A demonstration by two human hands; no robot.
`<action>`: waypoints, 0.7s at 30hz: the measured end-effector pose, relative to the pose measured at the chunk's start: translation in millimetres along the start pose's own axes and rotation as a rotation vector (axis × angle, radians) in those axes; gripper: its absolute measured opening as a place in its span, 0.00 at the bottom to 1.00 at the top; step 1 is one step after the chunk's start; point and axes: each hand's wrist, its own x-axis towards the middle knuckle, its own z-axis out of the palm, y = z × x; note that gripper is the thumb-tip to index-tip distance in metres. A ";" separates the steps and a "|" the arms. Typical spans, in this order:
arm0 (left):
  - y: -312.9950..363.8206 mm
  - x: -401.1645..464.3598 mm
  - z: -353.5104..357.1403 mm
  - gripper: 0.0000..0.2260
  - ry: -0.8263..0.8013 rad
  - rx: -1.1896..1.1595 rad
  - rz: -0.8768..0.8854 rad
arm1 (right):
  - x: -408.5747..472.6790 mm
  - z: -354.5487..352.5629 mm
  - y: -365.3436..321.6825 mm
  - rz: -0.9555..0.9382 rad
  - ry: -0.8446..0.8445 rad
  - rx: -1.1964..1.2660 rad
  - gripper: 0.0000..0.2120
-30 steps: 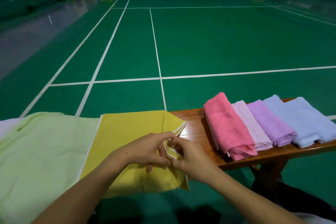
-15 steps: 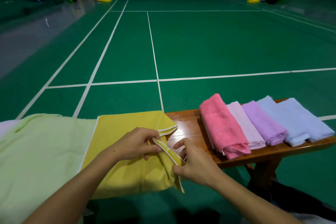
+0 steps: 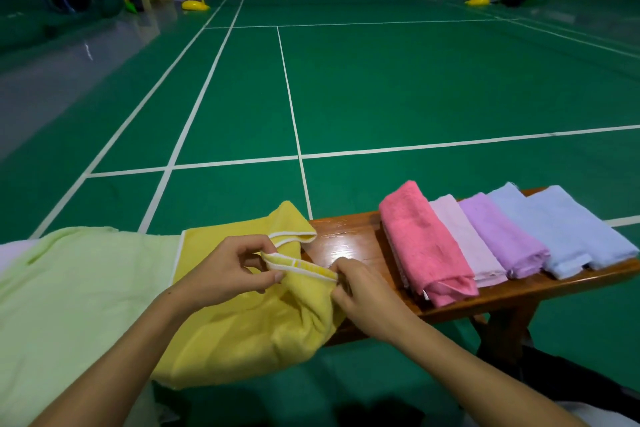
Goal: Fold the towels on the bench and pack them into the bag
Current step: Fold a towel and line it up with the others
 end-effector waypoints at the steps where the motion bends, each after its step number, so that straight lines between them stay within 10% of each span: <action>1: 1.4 -1.5 -1.9 0.07 0.012 -0.024 0.004 | 5.7 2.5 -1.1 -0.013 0.029 0.022 0.06; 8: 7.5 -9.6 -13.6 0.10 0.064 -0.162 0.054 | 45.3 9.4 -9.8 -0.098 0.290 0.208 0.06; 21: 9.3 -20.0 -34.9 0.08 0.075 -0.142 0.060 | 62.6 -4.1 -22.4 -0.260 0.154 0.441 0.01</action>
